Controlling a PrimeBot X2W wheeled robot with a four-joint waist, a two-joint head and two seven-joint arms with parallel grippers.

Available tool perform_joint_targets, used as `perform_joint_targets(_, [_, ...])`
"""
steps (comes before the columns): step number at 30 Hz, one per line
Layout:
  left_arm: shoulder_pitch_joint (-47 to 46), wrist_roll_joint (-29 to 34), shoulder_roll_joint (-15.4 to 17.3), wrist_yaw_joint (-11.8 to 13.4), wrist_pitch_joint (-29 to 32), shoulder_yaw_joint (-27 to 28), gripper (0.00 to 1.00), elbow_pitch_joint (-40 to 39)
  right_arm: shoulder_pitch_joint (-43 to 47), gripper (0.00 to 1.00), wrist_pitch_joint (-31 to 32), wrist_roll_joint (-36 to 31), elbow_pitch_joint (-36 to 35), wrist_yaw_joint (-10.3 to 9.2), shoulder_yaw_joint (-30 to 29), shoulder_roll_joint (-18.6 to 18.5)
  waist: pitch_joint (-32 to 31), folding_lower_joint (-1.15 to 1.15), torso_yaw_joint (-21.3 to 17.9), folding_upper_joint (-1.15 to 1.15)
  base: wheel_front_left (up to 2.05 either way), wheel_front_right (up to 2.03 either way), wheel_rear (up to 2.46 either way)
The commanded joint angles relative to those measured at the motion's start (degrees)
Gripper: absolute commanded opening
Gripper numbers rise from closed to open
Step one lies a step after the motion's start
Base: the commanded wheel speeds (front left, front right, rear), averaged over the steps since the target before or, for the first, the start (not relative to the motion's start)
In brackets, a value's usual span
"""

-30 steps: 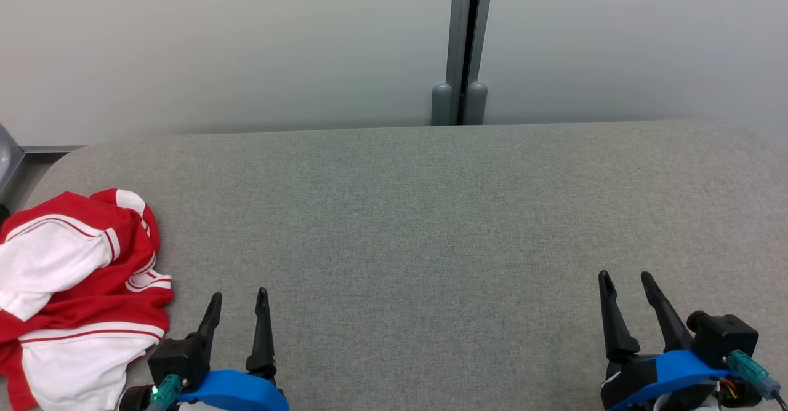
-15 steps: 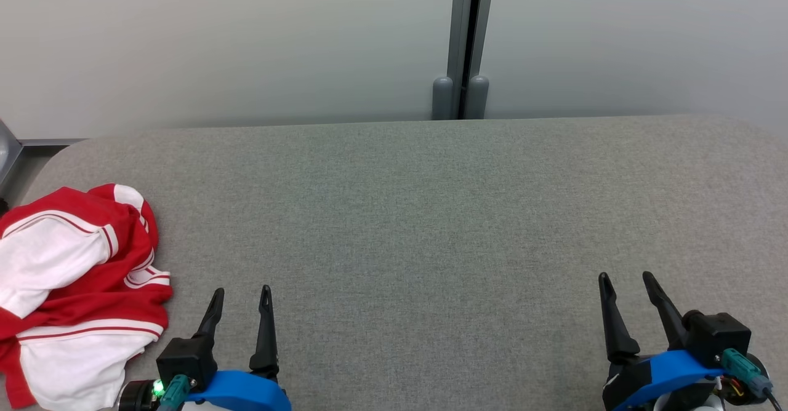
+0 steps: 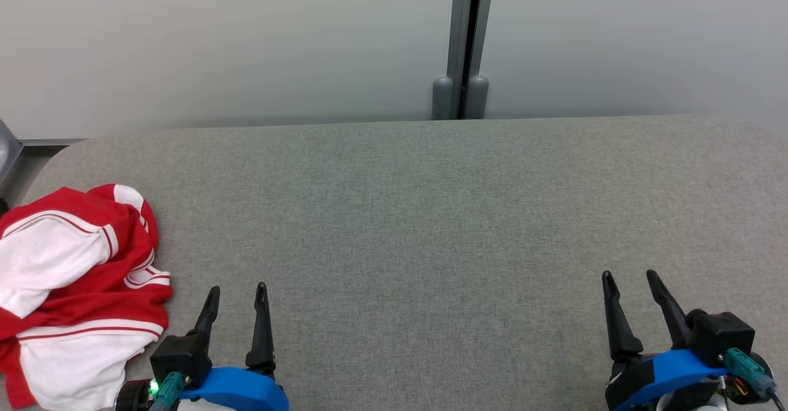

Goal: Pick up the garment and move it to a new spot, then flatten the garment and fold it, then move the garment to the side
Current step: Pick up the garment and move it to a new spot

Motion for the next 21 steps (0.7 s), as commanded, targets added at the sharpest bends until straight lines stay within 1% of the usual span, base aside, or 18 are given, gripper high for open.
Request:
perform_joint_targets(1, [-0.1, -0.1, 0.3, 0.4, 0.2, 0.1, 1.00, -0.3, 0.2, 1.00, -0.3, -0.6, -0.3, 0.03, -0.1, -0.4, -0.1, 0.00, 0.1, 0.00, 0.00, 0.00, 0.00])
perform_joint_targets(5, [0.8, 0.1, 0.1, 1.2, 1.0, -0.4, 1.00, -1.8, 0.7, 1.00, -0.3, -0.6, -0.6, 0.03, -0.2, -0.4, -0.2, 0.00, 0.3, 0.00, 0.00, 0.00, 0.00])
perform_joint_targets(10, [0.4, -0.8, 0.4, 0.7, 0.2, 0.2, 1.00, -0.9, 1.3, 1.00, 0.0, -0.9, -1.3, 0.03, -0.6, -0.4, -0.3, 0.00, 1.9, 0.00, 0.00, 0.00, 0.00])
perform_joint_targets(16, [0.7, -0.6, 0.0, 1.8, 0.8, -0.6, 1.00, -2.2, 2.1, 1.00, 0.8, -1.2, -2.5, 0.03, -0.9, -0.4, -0.6, 0.00, 6.0, 0.00, 0.00, 0.00, 0.00])
perform_joint_targets(19, [1.0, -0.9, 0.3, 1.8, 0.8, -0.5, 1.00, -2.3, 2.5, 1.00, 1.1, -1.4, -3.2, 0.03, -0.6, -0.4, -0.8, 0.00, 8.4, 0.00, 0.00, 0.00, 0.00])
perform_joint_targets(20, [1.0, -0.9, 0.3, 1.8, 0.8, -0.5, 1.00, -2.3, 2.5, 1.00, 1.1, -1.4, -3.2, 0.03, -0.6, -0.4, -0.8, 0.00, 8.4, 0.00, 0.00, 0.00, 0.00])
perform_joint_targets(21, [1.0, -1.0, 0.4, 1.8, 0.8, -0.3, 1.00, -2.1, 2.5, 1.00, 1.3, -1.3, -3.3, 0.03, -0.5, -0.4, -0.8, 0.00, 9.3, 0.00, 0.00, 0.00, 0.00])
